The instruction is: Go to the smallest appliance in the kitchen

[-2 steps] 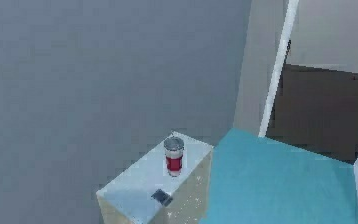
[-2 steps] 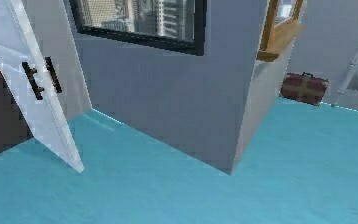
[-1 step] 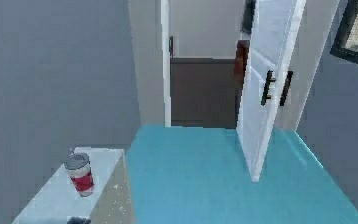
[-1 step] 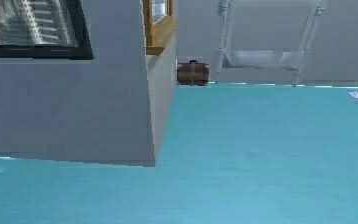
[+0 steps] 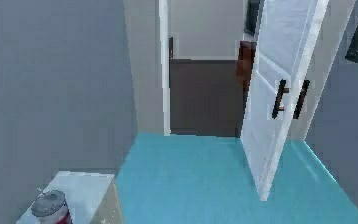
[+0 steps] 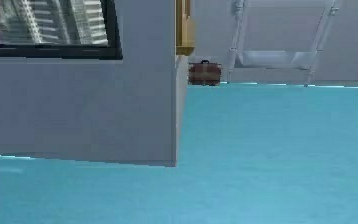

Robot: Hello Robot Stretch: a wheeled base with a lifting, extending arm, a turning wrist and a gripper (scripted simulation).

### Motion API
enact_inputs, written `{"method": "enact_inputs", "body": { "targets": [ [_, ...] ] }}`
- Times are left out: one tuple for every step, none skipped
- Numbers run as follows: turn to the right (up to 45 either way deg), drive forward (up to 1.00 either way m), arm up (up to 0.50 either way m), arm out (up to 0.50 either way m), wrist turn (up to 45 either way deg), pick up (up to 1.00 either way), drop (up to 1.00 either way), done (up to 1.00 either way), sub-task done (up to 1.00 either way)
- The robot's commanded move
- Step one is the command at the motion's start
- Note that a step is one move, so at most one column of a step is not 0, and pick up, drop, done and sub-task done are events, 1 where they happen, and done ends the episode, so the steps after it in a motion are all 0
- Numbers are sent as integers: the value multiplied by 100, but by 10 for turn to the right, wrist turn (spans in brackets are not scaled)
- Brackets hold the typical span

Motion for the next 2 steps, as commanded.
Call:
{"method": "enact_inputs", "body": {
  "targets": [
    [0, 100, 0, 0, 0, 0, 0, 0, 0],
    [0, 95, 0, 0, 0, 0, 0, 0, 0]
  ]
}}
